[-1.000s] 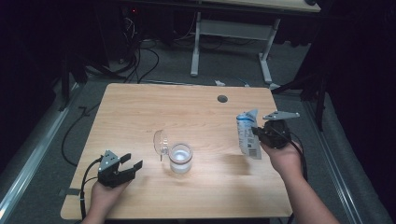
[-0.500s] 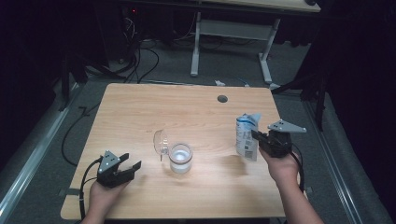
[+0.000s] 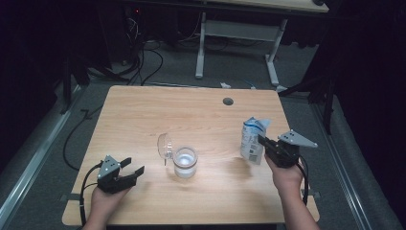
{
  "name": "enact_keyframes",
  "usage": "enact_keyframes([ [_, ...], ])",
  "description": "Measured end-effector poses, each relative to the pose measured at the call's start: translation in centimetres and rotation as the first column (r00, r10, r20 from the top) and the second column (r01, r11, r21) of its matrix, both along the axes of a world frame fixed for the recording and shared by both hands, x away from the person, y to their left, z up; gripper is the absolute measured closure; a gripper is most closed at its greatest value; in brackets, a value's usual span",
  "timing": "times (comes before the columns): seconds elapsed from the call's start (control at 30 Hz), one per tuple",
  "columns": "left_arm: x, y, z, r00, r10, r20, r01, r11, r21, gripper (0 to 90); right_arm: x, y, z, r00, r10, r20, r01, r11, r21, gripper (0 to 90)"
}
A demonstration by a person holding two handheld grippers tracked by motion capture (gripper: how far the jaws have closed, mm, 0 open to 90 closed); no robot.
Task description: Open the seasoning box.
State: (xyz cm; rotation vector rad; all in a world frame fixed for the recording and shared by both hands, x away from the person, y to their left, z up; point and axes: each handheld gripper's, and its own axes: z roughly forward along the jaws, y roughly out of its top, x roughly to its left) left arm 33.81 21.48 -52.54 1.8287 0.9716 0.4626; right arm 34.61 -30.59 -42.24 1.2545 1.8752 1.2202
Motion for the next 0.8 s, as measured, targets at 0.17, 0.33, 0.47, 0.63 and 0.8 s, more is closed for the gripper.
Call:
enact_keyframes([
  [0.17, 0.0, -0.2, -0.1, 0.9999, -0.01, -0.005, 0.01, 0.9995, 0.029, 34.3, 0.0, -0.1, -0.7, 1.0, 0.003, 0.008, -0.003, 1.0, 0.026, 89.8],
  [0.33, 0.0, -0.5, -0.2, 0.9999, -0.015, -0.008, 0.015, 0.9994, 0.032, 34.3, -0.2, 0.1, -1.2, 0.9994, 0.004, 0.035, -0.005, 1.0, 0.031, 89.8],
  [0.47, 0.0, -0.5, -0.2, 0.9999, -0.014, 0.001, 0.014, 0.9995, 0.029, 34.3, 0.1, 0.1, -1.7, 0.9993, 0.008, 0.035, -0.01, 0.999, 0.053, 89.8],
  [0.63, -0.1, -0.4, -0.1, 0.9999, -0.014, 0.006, 0.014, 0.9994, 0.03, 34.3, 0.5, 0.4, -2.3, 0.9989, -0.003, 0.047, 0.002, 0.999, 0.037, 89.8],
  [0.8, -0.1, -0.4, -0.1, 0.9998, -0.018, 0.005, 0.017, 0.9993, 0.034, 34.3, 0.9, -0.2, -2.8, 0.9989, -0.028, 0.037, 0.027, 0.999, 0.035, 89.8],
])
